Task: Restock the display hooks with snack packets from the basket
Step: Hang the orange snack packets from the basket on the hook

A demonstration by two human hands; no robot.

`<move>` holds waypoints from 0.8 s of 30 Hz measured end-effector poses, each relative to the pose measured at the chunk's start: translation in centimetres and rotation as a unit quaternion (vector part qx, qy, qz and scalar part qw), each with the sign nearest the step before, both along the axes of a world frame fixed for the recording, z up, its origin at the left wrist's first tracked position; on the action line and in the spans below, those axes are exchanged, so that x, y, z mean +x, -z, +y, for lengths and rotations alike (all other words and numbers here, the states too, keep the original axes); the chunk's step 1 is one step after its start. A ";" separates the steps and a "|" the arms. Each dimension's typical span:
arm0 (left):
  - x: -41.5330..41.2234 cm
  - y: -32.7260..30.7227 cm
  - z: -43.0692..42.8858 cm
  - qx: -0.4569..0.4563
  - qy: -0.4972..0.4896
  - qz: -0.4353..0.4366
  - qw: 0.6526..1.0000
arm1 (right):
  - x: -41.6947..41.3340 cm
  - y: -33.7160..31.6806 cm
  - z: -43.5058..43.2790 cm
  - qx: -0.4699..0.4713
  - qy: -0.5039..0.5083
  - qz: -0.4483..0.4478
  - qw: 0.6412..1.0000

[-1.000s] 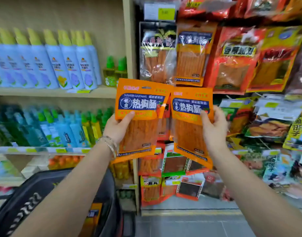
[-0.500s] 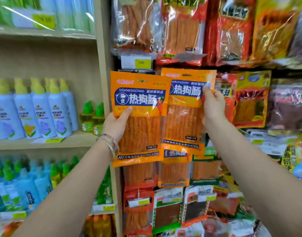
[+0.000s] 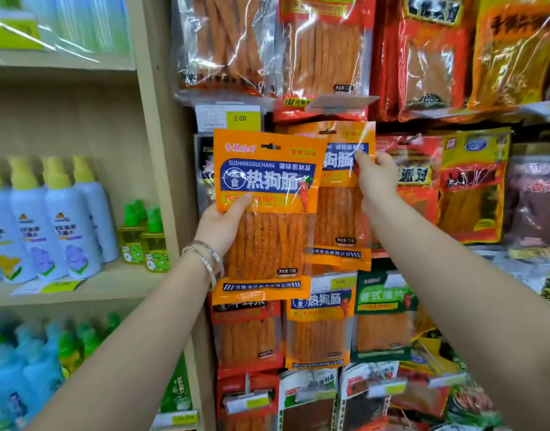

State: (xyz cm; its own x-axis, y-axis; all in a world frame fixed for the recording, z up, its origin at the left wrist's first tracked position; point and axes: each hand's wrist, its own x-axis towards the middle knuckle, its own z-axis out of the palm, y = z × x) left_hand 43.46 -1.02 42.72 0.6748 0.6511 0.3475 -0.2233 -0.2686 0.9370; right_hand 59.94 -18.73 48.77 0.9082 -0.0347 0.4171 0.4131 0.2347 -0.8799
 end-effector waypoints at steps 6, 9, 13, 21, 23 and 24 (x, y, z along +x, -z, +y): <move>1.9 0.7 -1.6 0.010 -0.012 0.024 1.000 | 2.1 0.6 0.0 -0.066 -0.004 -0.025 0.998; 2.6 0.9 -2.5 0.004 -0.023 0.030 0.999 | 2.8 1.5 -0.2 -0.071 -0.008 -0.027 0.997; 2.8 1.0 -2.9 -0.003 -0.028 0.032 0.999 | 3.2 2.7 -1.2 -0.069 -0.022 -0.070 0.995; 2.3 1.6 -2.9 -0.031 -0.063 0.054 0.996 | 3.3 1.8 -1.9 -0.002 -0.088 -0.149 0.985; 2.3 1.4 -2.9 -0.023 -0.069 0.059 0.996 | 3.2 1.3 -1.8 0.027 -0.101 -0.143 0.984; 2.3 1.3 -2.9 -0.020 -0.070 0.058 0.996 | 3.3 1.0 -1.6 0.037 -0.097 -0.136 0.985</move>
State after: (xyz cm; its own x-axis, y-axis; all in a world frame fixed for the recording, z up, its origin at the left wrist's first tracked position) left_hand 45.77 -3.95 41.46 0.6110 0.7529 0.2446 -0.0757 -0.2520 0.9648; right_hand 63.20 -20.38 47.76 0.7550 0.0897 0.6496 0.5726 0.3925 -0.7198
